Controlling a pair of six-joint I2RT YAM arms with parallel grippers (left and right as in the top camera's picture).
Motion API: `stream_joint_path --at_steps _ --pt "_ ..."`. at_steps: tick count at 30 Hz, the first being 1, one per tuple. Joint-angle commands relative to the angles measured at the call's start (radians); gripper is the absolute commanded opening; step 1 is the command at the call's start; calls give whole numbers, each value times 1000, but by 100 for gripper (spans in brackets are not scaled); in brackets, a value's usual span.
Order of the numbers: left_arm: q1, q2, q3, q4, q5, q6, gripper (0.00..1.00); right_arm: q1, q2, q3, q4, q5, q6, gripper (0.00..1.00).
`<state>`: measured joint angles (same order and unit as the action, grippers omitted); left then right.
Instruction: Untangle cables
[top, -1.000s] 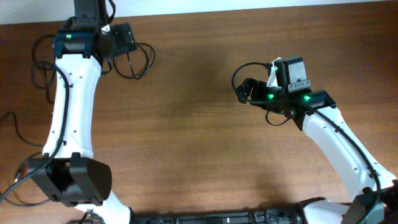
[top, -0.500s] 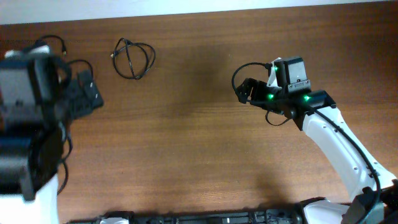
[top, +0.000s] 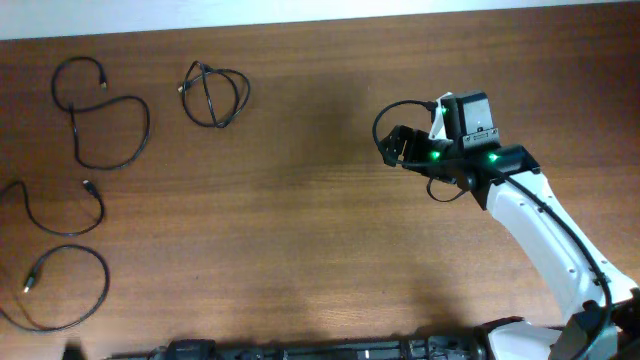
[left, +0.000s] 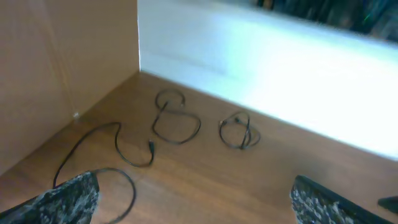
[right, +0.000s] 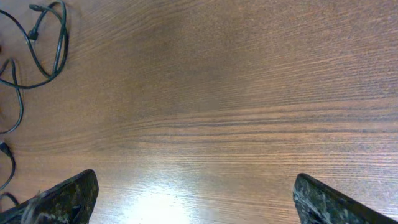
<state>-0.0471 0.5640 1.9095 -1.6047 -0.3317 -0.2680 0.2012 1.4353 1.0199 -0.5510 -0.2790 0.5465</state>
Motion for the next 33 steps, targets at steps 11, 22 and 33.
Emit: stream_joint_path --at_steps 11,22,33 --pt "6 -283 28 -83 5 16 99 -5 -3 0 1 2 -6 99" --pt "8 -558 29 -83 5 16 99 -5 -3 0 1 2 -7 99" --pt "18 -551 55 -83 7 16 99 -5 -3 0 1 2 -6 99"
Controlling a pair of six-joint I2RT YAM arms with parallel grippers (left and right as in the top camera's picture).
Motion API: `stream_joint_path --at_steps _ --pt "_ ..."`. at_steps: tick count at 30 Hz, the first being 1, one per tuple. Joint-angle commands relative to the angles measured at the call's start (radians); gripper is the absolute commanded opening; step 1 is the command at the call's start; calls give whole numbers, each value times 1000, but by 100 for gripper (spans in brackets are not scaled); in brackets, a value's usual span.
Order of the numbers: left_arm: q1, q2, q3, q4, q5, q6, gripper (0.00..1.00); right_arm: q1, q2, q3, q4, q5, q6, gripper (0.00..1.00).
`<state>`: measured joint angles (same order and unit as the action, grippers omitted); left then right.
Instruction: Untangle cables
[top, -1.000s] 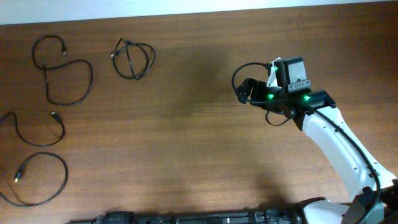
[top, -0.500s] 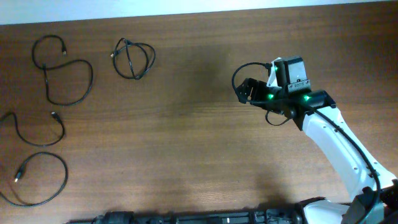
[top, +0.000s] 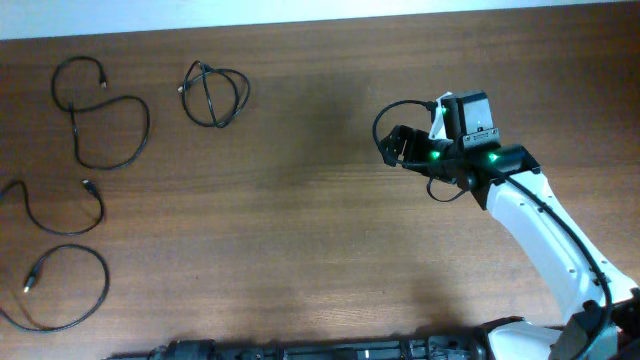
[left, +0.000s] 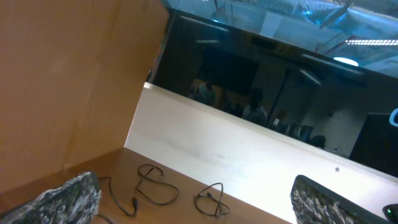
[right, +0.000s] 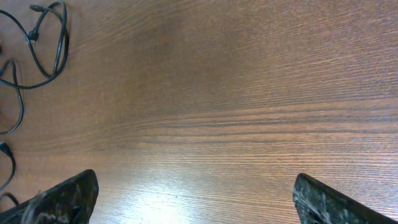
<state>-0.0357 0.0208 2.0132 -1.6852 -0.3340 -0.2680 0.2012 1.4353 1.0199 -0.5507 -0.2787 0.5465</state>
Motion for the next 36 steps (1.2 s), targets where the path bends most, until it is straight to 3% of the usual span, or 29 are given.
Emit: stream_joint_path --at_steps 1,4,6,10,18,24,27,29,33,36 --pt "6 -8 -99 -3 18 16 99 -5 -3 0 0 2 -6 99" --pt "6 -8 -296 3 35 15 99 -5 -3 0 0 2 -6 99" --pt "6 -8 -482 93 34 16 99 -5 -3 0 0 2 -6 99" --pt "6 -8 -876 523 35 16 99 -5 -3 0 0 2 -7 99" --pt "6 -8 -1495 1119 134 16 99 -5 -3 0 0 2 -6 99" --pt "6 -7 -1754 1394 137 16 99 -5 -3 0 0 2 -6 99" --pt "6 -7 -1916 1586 212 17 99 -5 -3 0 0 2 -7 99" --pt "6 -7 -1995 1676 278 80 99 -5 -3 0 0 2 -6 99" --pt "6 -7 -2004 1664 464 352 99 -5 -3 0 0 2 -7 99" --pt "6 -5 -2004 1616 469 382 99 -5 -3 0 0 2 -6 99"
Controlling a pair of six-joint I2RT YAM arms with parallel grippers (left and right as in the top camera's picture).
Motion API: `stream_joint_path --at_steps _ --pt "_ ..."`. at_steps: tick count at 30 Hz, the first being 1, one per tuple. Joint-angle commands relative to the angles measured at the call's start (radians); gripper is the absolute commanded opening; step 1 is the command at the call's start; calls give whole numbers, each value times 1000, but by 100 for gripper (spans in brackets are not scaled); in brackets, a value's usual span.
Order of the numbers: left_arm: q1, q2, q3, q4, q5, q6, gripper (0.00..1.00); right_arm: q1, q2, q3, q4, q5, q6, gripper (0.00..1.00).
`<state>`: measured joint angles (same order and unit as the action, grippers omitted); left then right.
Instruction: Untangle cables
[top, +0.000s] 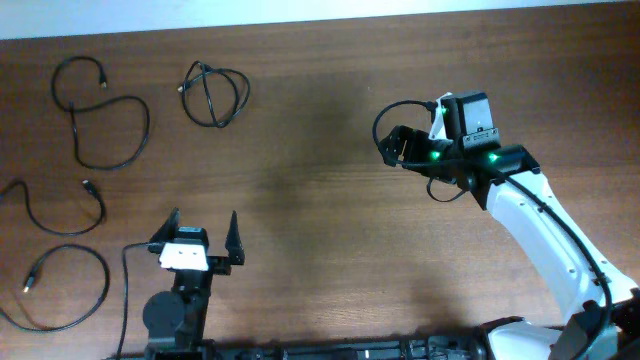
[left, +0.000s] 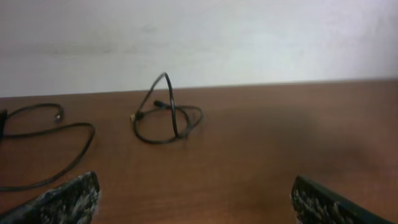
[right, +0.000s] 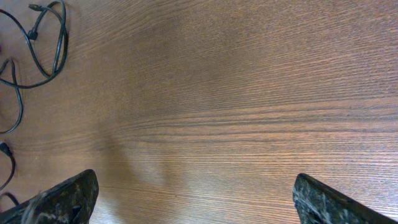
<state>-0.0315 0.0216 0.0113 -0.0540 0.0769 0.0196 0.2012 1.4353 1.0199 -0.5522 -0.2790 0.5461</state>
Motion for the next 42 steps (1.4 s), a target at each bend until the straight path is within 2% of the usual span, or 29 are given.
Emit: stream_joint_path --at_steps 1,20,28,42 --pt "2 -3 -2 -15 58 95 99 -5 -3 0 2 2 -6 99" --pt "-5 -17 -3 -18 43 95 99 -5 -3 0 2 2 -6 99" --pt "-21 -17 -3 -19 58 156 99 -5 -3 0 2 2 -6 99" --pt "-25 -16 -3 -15 58 154 99 -5 -3 0 2 2 -6 99"
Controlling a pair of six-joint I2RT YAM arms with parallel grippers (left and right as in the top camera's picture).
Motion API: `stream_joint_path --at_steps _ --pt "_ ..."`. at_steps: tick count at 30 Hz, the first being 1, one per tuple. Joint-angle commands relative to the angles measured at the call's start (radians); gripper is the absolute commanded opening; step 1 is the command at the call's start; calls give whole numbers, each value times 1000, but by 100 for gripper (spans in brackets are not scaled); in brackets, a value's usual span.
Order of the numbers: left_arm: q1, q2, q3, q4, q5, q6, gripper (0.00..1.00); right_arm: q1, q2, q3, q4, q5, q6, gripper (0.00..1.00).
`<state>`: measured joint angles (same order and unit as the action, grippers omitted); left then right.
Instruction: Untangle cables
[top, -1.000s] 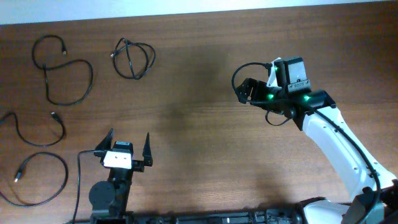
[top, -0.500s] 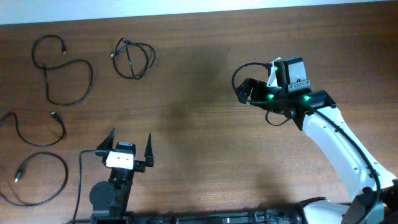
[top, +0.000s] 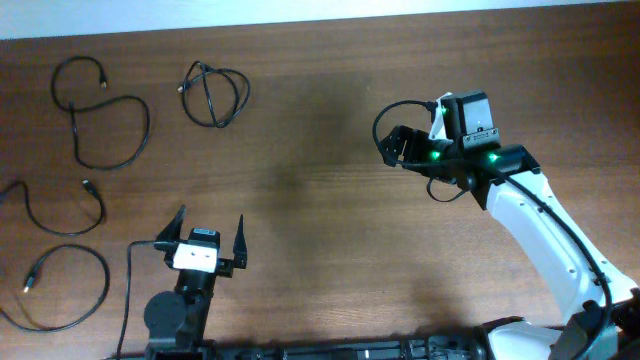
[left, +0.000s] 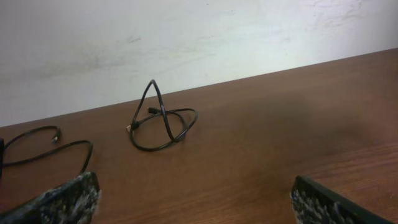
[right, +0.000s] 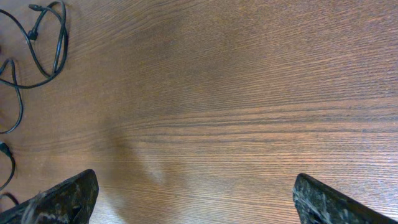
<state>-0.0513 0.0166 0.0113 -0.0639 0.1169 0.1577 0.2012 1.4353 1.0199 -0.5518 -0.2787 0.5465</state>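
Note:
Several thin black cables lie on the brown table. A looped, tangled cable (top: 215, 95) sits at the far left-centre, one strand arching up in the left wrist view (left: 161, 118). An S-shaped cable (top: 100, 110), a curved cable (top: 62, 208) and a ring-shaped cable (top: 65, 290) lie along the left side. My left gripper (top: 210, 238) stands open near the front edge, pointing at the tangled cable from far off, nothing between its fingers (left: 62, 199). My right gripper (top: 395, 145) hangs open over bare wood at the right.
The white wall (left: 199, 37) runs along the table's far edge. The right arm's own black lead (top: 385, 118) loops beside its wrist. The right wrist view catches cable ends at its left border (right: 43, 37). Bare wood (top: 320, 200) lies between the two grippers.
My left gripper has shifted slightly right and forward near the front edge, and its view has tilted. The right arm and all cables are where they were.
At first my left arm was out of the overhead view, its camera looking at the cables from afar. Then its camera faced the wall and window. Later the open left gripper stood at the front left, facing the tangled cable, as now. The right gripper stayed still.

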Motion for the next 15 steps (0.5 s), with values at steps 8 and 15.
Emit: stream_joint_path --at_steps 8,15 --pt "-5 -11 -3 -5 18 16 99 -5 -71 0 1 2 -7 99" --pt "-5 -11 -3 -5 18 16 99 -5 -390 -67 -107 2 -7 99"
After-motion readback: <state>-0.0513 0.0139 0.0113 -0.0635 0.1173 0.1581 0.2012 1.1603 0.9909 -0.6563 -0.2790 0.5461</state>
